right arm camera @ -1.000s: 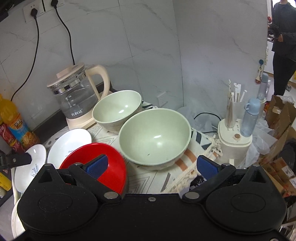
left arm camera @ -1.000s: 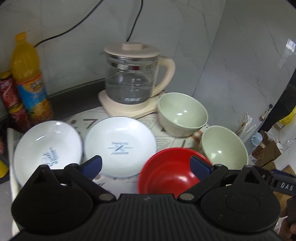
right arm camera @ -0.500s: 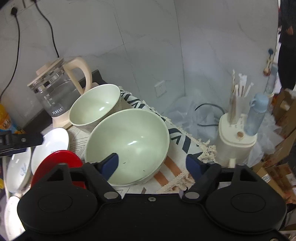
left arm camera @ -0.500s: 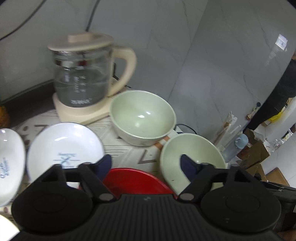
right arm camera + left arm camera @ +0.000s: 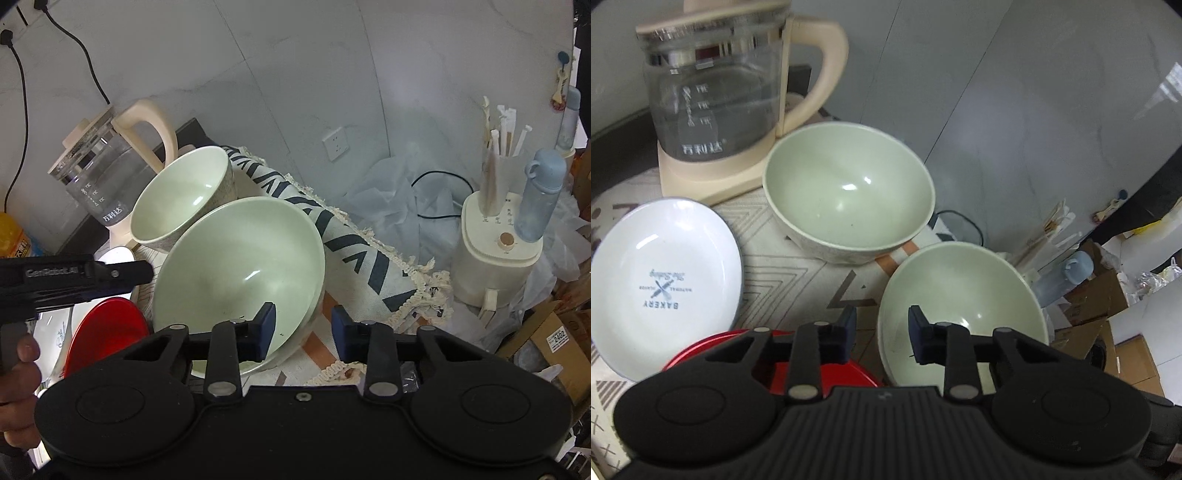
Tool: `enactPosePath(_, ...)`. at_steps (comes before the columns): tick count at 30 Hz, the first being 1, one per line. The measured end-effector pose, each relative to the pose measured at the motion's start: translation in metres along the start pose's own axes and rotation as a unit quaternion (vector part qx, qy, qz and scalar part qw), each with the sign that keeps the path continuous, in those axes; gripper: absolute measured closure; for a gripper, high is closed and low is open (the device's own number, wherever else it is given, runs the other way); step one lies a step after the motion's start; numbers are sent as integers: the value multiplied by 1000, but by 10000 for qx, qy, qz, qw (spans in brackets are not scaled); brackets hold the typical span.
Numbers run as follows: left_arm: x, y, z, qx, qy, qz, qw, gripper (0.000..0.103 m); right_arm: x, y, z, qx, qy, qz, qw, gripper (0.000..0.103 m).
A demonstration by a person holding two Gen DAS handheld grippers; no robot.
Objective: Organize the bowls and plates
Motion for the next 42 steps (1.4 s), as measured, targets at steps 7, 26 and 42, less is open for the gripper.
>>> enactPosePath(7, 24, -4, 0, -339, -357, -41, 9988, 97, 20, 2, -2, -74, -207, -23, 9998, 82)
enactPosePath(26, -33, 2, -9, -487, 207, 57, 9986, 97, -12, -15, -38, -570, 177, -66, 9982, 84)
enactPosePath(42, -103, -29, -4, -714, 632, -195, 9953, 97, -47, -66, -38, -899, 513, -357, 9940, 84)
Point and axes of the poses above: each gripper's, at about its wrist camera, not at the fingertips, and x roughly the way its jaws point, y to its right, z to its underside, the point moved 5 cm from there along x, roughly the way its jaws point, and after that the axes turned 5 degrees about -x, right-handed, at the moved point
